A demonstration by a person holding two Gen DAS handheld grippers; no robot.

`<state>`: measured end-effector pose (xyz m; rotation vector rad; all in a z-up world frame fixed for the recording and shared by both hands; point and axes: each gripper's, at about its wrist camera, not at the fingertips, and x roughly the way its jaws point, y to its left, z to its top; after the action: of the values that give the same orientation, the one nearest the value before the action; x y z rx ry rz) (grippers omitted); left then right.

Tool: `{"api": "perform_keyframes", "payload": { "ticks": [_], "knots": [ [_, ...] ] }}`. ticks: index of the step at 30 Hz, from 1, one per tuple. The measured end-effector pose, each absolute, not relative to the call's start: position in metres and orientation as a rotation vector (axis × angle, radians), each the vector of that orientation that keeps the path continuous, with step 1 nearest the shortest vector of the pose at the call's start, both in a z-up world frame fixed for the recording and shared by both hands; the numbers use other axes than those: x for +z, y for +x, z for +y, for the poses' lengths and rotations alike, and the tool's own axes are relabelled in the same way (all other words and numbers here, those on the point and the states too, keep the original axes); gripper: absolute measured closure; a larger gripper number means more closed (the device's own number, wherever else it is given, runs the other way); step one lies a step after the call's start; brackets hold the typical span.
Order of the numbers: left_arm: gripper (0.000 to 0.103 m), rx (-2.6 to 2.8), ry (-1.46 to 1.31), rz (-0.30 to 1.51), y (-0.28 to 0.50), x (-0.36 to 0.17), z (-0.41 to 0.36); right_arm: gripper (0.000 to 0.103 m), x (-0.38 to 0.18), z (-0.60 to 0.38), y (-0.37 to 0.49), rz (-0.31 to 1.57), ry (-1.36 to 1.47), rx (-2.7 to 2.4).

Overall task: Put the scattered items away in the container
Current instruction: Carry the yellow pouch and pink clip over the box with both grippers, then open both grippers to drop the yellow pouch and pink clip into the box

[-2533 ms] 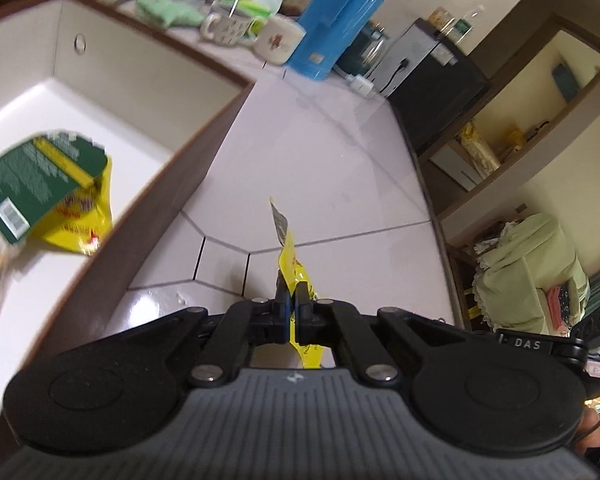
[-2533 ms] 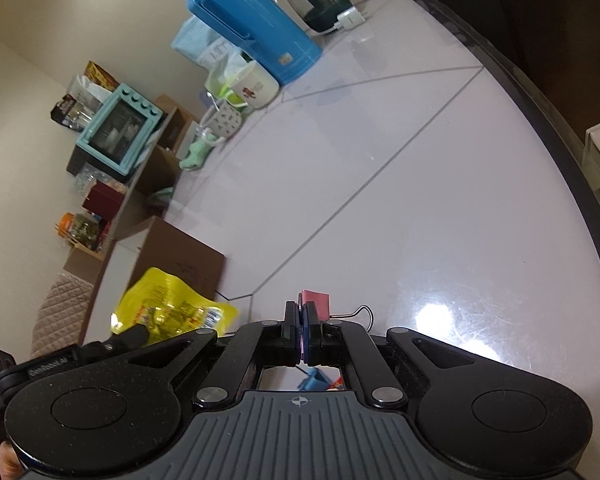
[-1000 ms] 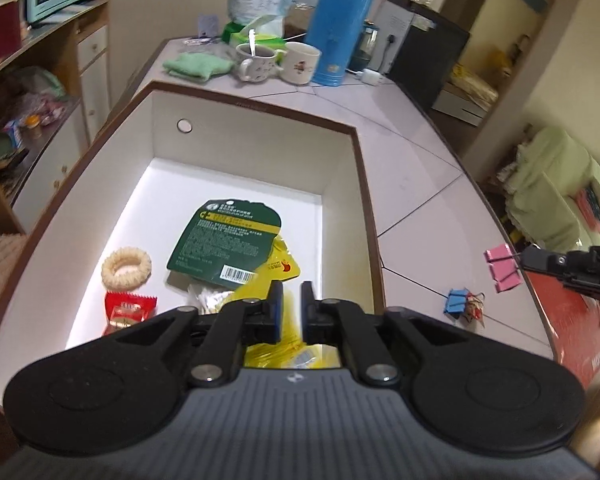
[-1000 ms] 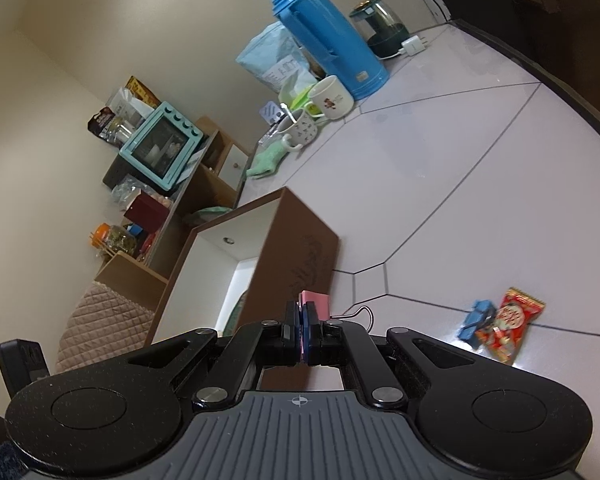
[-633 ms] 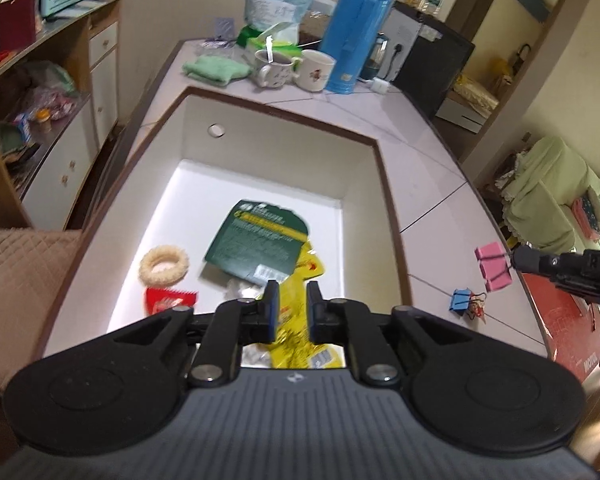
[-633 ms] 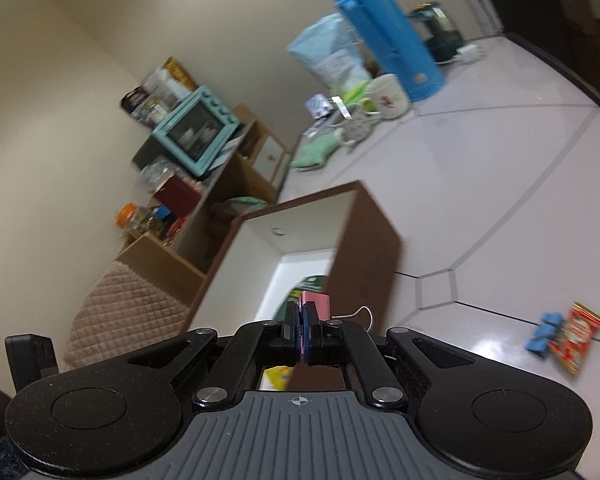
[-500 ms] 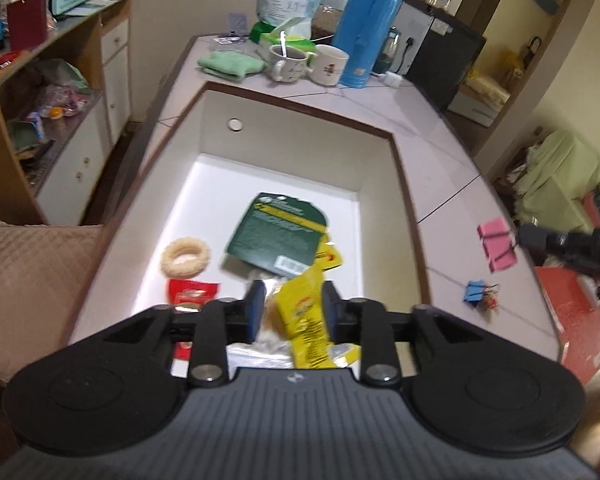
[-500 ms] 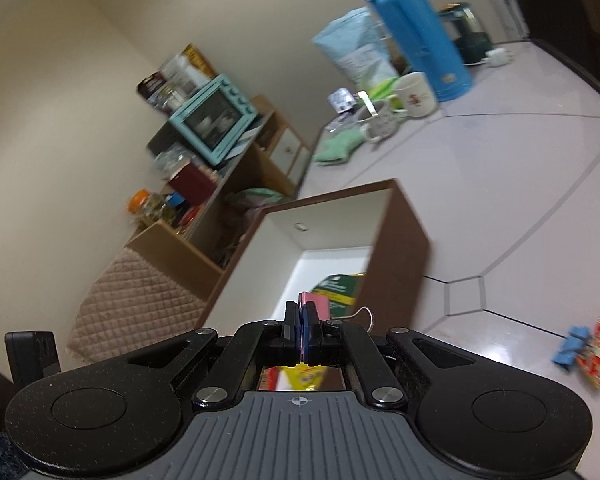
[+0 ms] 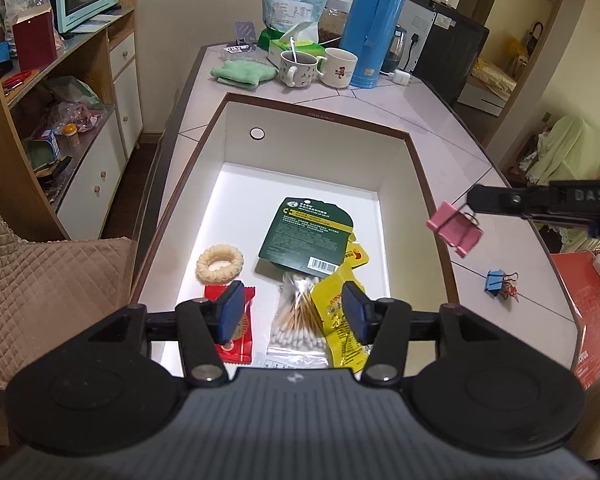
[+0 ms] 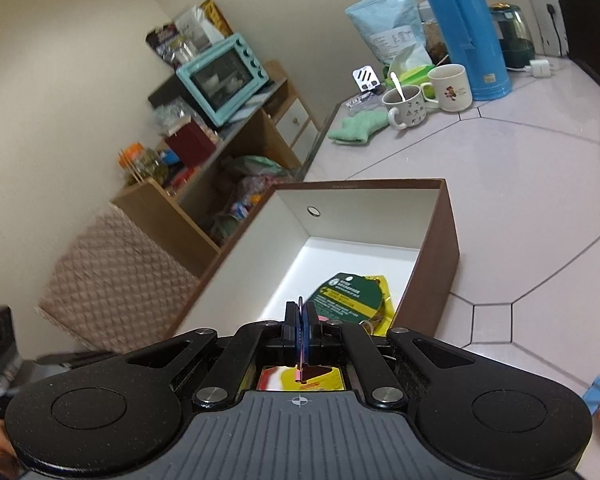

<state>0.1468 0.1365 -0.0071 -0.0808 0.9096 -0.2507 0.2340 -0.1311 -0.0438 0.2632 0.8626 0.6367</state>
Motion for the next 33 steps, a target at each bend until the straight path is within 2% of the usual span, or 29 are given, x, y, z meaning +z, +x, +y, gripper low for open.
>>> {"api": "perform_keyframes", "payload": {
  "ticks": [7,11,12,21,27,33],
  "knots": [
    [0.052,-0.259,-0.082,0.938,0.16,-0.017,0.136,0.102,-0.06,-0.106,0.248,0.885,0.098,0.628],
    [0.046,-0.262,-0.078,0.955,0.168,-0.023,0.134,0.102,-0.066,-0.097,0.255,0.894,0.033,0.632],
    [0.042,-0.262,-0.076,0.958,0.17,-0.024,0.133,0.102,-0.066,-0.096,0.258,0.895,0.035,0.631],
    [0.035,-0.262,-0.055,0.988,0.184,-0.033,0.127,0.102,-0.051,-0.113,0.261,0.884,0.115,0.586],
    [0.026,-0.246,-0.038,1.003,0.183,-0.035,0.126,0.102,-0.044,-0.128,0.247,0.943,0.197,0.576],
    [0.022,-0.229,-0.02,1.005,0.176,-0.032,0.123,0.102,-0.045,-0.13,0.224,1.009,0.182,0.595]
  ]
}}
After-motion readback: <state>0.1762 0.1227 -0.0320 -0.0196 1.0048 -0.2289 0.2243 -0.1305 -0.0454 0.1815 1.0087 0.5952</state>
